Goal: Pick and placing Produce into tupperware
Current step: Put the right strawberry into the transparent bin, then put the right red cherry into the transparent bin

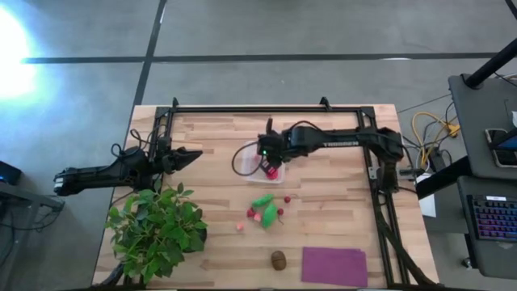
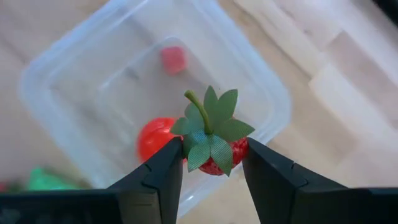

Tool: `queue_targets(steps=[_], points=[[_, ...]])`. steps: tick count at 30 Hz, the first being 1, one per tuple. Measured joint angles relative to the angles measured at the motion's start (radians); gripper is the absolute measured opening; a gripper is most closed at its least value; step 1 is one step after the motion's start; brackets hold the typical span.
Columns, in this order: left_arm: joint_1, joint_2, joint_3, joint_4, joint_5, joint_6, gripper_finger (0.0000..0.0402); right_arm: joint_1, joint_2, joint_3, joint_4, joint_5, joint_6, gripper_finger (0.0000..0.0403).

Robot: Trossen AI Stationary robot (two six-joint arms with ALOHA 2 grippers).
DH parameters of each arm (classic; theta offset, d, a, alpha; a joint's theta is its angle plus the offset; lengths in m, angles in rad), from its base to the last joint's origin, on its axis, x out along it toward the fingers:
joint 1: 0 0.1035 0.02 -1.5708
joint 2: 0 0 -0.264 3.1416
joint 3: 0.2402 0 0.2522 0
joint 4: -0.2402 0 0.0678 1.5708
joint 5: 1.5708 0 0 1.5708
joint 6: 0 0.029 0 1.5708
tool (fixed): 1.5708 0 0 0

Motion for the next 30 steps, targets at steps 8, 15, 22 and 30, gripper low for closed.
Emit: queue_targets(steps=[8,15,22,30], points=[[0.000,0.000,0.000,-0.001,0.000,0.000,0.0201,-0.010,0.013,0.001,0.015,0.000,-0.073,0.0196],[0.000,0.000,0.000,-0.002,0.000,0.000,0.0201,0.001,0.012,0.001,0.018,0.000,-0.073,0.0258],[0.000,0.000,0.000,-0.001,0.000,0.000,0.0201,0.117,-0.003,0.000,-0.047,-0.025,-0.246,0.0275],[0.000,-0.001,0.000,-0.001,0.000,0.000,0.0201,0.318,-0.010,-0.045,-0.039,-0.026,-0.489,0.0249]])
